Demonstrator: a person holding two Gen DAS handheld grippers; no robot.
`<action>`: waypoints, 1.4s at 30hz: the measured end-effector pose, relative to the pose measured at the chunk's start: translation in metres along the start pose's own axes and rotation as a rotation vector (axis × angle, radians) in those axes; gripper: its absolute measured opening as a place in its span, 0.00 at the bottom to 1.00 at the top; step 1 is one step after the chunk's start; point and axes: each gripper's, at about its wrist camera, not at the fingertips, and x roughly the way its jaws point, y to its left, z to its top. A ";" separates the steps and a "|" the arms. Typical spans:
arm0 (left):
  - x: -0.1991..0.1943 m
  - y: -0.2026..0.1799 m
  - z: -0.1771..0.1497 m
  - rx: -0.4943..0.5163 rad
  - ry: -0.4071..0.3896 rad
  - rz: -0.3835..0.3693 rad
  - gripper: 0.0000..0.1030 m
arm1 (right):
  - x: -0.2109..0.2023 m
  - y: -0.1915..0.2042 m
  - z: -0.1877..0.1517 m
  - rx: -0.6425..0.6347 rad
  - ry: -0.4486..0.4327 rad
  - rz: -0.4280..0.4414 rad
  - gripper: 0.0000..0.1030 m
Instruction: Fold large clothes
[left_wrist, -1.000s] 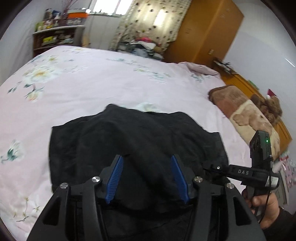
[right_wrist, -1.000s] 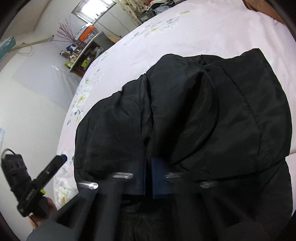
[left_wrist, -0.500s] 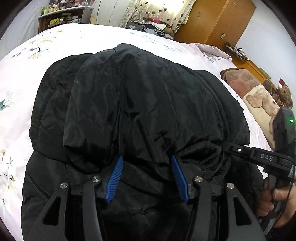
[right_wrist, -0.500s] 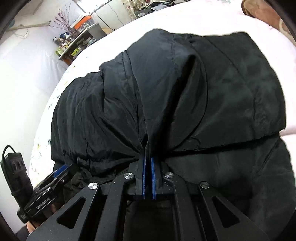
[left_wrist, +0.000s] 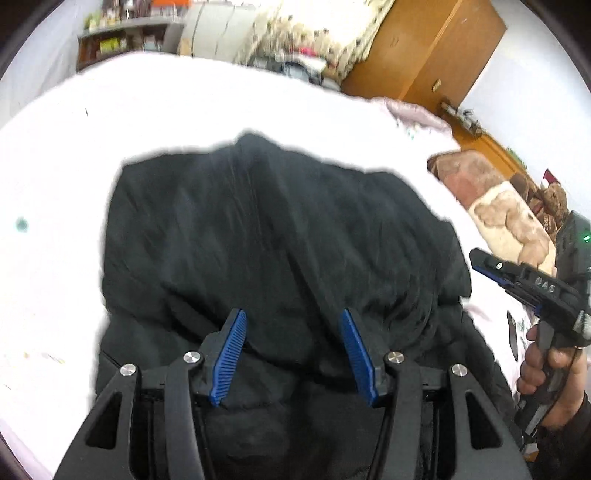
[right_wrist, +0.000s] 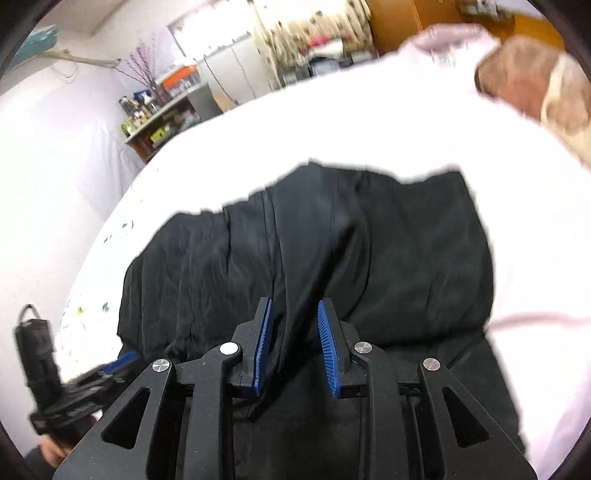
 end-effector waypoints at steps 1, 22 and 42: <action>-0.006 0.001 0.010 0.005 -0.034 0.006 0.54 | 0.000 0.002 0.007 -0.015 -0.017 -0.003 0.25; 0.075 0.038 0.032 0.034 -0.003 0.176 0.53 | 0.079 -0.041 0.015 -0.067 0.073 -0.122 0.23; 0.074 0.005 -0.005 0.105 0.005 0.085 0.53 | 0.081 0.014 -0.030 -0.227 0.106 -0.043 0.23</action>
